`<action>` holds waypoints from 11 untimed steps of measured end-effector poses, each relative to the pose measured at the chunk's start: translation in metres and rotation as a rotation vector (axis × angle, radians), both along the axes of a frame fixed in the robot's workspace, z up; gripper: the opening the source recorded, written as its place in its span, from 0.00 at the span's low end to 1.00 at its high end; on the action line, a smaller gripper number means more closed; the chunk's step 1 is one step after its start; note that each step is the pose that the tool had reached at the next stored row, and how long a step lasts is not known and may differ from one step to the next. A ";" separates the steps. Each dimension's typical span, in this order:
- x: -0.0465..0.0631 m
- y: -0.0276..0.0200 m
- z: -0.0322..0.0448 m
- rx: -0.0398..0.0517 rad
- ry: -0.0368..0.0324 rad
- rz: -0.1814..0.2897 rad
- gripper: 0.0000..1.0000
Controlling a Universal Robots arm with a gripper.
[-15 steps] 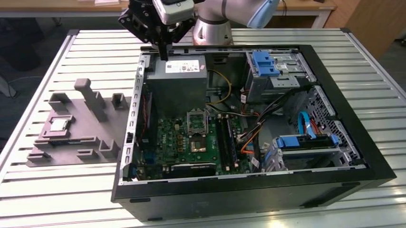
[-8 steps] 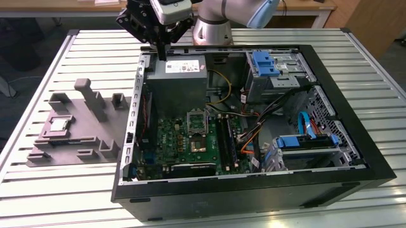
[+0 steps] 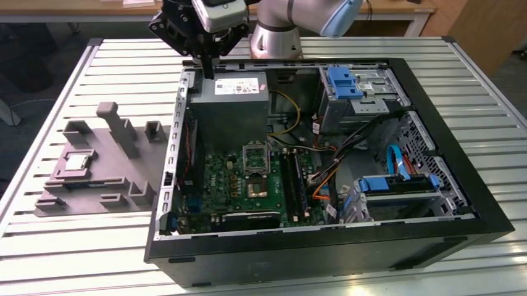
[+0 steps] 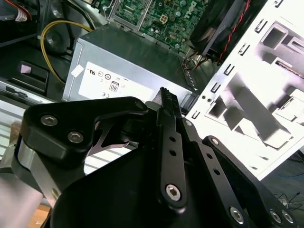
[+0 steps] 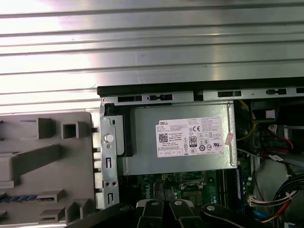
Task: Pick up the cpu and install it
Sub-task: 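Reach for the cpu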
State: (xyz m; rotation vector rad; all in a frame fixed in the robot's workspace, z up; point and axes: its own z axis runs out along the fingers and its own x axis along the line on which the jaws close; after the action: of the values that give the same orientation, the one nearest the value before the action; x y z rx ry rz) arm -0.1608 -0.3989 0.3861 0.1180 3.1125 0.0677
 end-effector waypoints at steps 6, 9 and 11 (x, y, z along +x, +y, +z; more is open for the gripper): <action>-0.002 0.0000 -0.0001 0.0000 0.0000 0.000 0.11; -0.002 0.0000 -0.0002 -0.0001 0.0001 0.000 0.11; -0.003 0.0000 -0.0003 0.0000 0.0000 0.000 0.11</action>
State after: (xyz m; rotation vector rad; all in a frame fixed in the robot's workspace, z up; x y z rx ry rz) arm -0.1634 -0.3989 0.3858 0.1179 3.1125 0.0676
